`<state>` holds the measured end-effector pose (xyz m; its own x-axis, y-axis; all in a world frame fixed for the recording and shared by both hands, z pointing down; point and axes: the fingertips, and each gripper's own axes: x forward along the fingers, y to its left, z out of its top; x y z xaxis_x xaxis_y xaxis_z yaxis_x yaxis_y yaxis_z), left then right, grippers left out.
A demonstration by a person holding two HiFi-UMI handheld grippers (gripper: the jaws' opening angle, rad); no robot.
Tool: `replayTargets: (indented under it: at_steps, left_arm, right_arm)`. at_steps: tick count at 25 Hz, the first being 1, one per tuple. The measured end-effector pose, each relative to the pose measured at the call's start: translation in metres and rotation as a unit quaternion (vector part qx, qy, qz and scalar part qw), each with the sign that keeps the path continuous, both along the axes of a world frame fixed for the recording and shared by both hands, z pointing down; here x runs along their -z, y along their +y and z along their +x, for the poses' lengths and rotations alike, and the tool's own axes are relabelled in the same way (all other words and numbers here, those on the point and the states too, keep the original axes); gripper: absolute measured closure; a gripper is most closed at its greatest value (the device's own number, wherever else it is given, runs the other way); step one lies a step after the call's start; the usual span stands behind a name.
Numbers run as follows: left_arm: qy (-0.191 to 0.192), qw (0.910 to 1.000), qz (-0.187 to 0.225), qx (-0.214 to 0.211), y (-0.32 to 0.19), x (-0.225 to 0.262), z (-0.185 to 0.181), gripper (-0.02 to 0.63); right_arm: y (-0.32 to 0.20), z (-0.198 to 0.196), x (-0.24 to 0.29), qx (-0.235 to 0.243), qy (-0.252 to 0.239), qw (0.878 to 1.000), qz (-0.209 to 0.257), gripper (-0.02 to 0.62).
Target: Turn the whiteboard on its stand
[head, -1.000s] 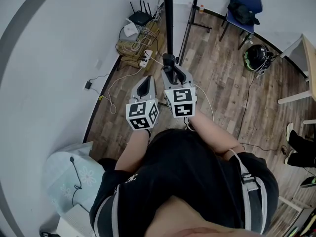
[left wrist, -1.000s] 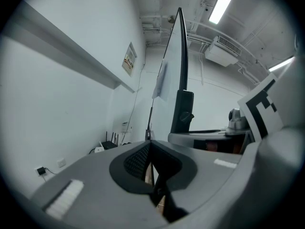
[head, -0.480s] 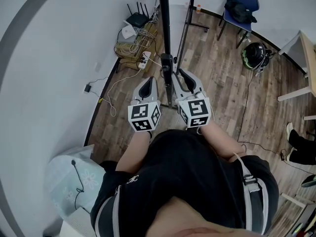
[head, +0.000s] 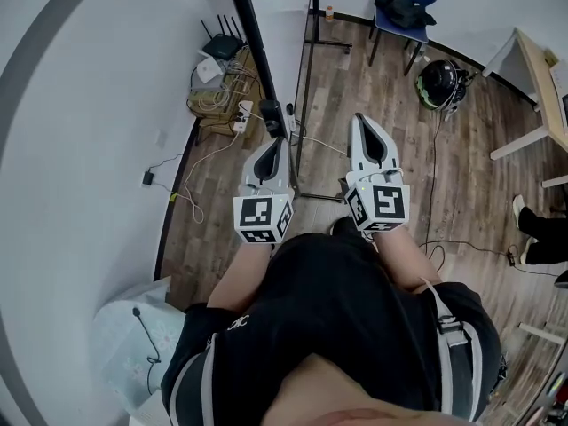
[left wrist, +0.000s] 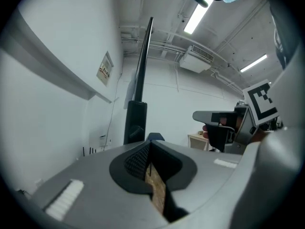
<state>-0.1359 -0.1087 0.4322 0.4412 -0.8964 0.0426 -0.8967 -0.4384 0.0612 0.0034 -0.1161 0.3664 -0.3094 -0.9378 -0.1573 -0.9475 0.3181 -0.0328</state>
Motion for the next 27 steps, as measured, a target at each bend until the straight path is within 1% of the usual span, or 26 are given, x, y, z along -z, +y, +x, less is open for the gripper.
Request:
replayTargets:
  at_steps: [2, 6, 9, 19, 27]
  left_arm:
    - [-0.003, 0.9999, 0.002, -0.011, -0.002, 0.002, 0.010, 0.597]
    - [-0.005, 0.9994, -0.001, -0.033, -0.005, 0.004, 0.029, 0.597]
    - [-0.004, 0.9990, -0.004, -0.043, -0.008, 0.006, 0.039, 0.598]
    - [-0.007, 0.9981, -0.017, -0.058, -0.012, 0.001, 0.060, 0.597]
    - [-0.008, 0.9974, -0.027, -0.067, -0.017, -0.009, 0.067, 0.597]
  right_arm:
    - [0.001, 0.011, -0.004, -0.011, 0.001, 1.000, -0.008, 0.592]
    - [0.003, 0.028, -0.024, -0.040, 0.000, 0.998, -0.042, 0.592]
    - [0.003, 0.035, -0.032, -0.050, 0.001, 0.997, -0.054, 0.592]
    - [0.000, 0.051, -0.038, -0.059, -0.003, 0.996, -0.069, 0.591]
    - [-0.003, 0.055, -0.045, -0.065, 0.000, 0.995, -0.076, 0.591]
